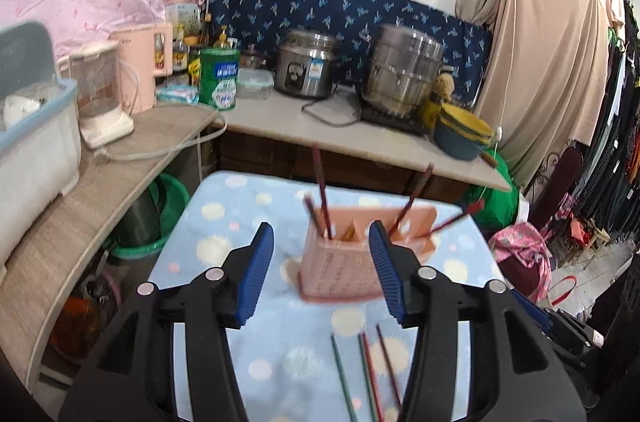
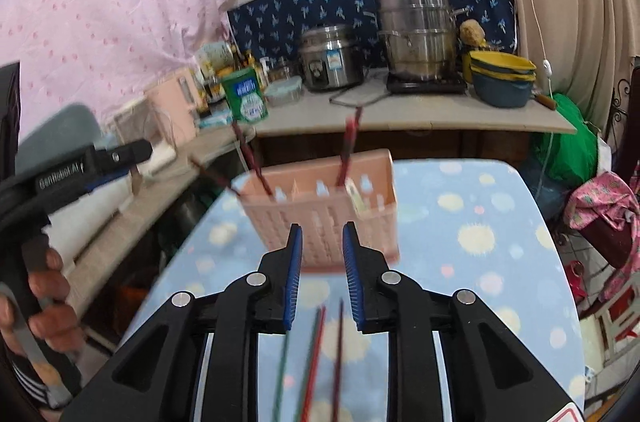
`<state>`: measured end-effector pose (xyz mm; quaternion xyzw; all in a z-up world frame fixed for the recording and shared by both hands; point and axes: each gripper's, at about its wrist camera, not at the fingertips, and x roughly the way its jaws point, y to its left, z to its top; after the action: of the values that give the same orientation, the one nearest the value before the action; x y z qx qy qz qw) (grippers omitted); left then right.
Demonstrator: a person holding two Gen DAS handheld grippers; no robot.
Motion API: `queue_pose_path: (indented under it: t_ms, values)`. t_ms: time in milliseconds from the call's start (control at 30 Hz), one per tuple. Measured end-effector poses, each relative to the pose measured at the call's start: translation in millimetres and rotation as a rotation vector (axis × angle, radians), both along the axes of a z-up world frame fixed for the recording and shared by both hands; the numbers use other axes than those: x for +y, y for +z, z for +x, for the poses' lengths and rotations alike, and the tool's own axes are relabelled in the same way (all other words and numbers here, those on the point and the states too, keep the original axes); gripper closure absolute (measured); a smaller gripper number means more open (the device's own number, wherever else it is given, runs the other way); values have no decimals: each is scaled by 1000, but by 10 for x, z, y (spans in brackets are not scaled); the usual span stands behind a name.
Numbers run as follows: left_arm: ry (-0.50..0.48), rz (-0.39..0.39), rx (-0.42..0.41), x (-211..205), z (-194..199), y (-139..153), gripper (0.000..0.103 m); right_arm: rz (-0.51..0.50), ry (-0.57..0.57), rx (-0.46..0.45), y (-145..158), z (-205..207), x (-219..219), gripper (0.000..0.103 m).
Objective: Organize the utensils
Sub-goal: 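Move both tools back down toward the remaining chopsticks on the table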
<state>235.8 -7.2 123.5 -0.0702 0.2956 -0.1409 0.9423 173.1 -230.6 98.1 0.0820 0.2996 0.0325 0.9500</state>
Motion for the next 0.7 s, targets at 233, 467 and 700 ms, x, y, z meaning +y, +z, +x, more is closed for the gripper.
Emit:
queue_pose_path:
  t_ms: [233, 467, 700]
  values:
    - [6, 78, 98, 60, -445, -661, 56, -76, 9, 141, -673, -585, 114, 82]
    - [-12, 140, 219, -8, -831, -1301, 56, -45, 11, 258, -1259, -965, 219, 82]
    - [-37, 189, 295, -122, -1190, -1724, 56, -31, 5, 306, -1610, -1137, 282, 82]
